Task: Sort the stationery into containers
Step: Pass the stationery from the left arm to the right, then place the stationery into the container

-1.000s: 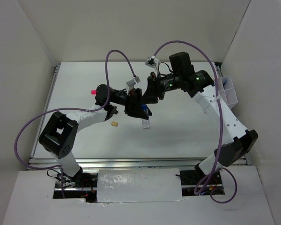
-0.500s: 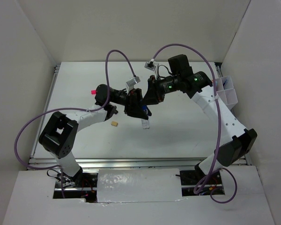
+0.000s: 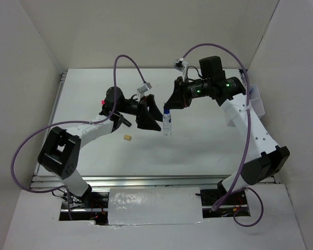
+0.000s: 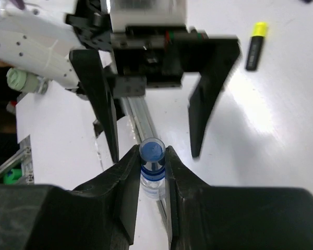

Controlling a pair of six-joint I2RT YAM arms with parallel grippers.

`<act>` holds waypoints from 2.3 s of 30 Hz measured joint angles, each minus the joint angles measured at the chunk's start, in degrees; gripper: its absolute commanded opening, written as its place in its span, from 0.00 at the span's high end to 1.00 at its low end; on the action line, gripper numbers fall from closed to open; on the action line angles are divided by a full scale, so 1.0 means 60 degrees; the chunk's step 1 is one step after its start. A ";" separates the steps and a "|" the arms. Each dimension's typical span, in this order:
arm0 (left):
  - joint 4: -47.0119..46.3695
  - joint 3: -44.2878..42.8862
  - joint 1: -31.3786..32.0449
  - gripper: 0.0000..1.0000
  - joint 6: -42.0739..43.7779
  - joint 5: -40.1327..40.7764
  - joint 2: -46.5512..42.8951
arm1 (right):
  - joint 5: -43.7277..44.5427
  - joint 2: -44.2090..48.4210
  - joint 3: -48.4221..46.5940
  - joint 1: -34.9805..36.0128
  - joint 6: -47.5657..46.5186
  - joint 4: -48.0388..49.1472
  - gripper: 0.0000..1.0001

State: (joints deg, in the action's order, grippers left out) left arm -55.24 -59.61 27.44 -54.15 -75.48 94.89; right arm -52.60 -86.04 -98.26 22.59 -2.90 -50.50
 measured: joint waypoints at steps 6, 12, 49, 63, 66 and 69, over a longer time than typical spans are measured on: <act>0.6688 -0.1089 -0.0707 0.01 0.5104 0.1563 -0.1129 | 0.0361 0.0940 0.0237 -0.1293 -0.0379 -0.0040 1.00; 0.9344 -0.1341 -0.1512 0.01 0.6921 0.3410 -0.1756 | 0.2630 0.2470 0.1188 -0.3504 -0.0765 0.0157 1.00; 1.0586 -0.2069 -0.2692 0.01 0.6878 0.7836 -0.0499 | 0.8721 -0.0211 0.2641 -0.8721 0.0936 0.5042 1.00; 1.0378 -0.2065 -0.2874 0.01 0.6535 0.7603 -0.0204 | 1.0480 -0.0550 0.2896 -0.8021 0.1009 0.5523 0.89; 1.0386 -0.2065 -0.2925 0.01 0.6535 0.7603 -0.0204 | 1.0856 -0.0579 0.3129 -0.7832 0.1009 0.5745 0.90; 1.0382 -0.2065 -0.3013 0.01 0.6535 0.7603 -0.0204 | 1.1132 -0.0583 0.3344 -0.7694 0.1013 0.5883 0.84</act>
State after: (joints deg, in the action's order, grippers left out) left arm 7.05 -72.01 9.37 -14.94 -29.87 93.67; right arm 14.20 -89.54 -78.19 -23.57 3.18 -15.20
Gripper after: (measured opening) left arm 0.993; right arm 0.282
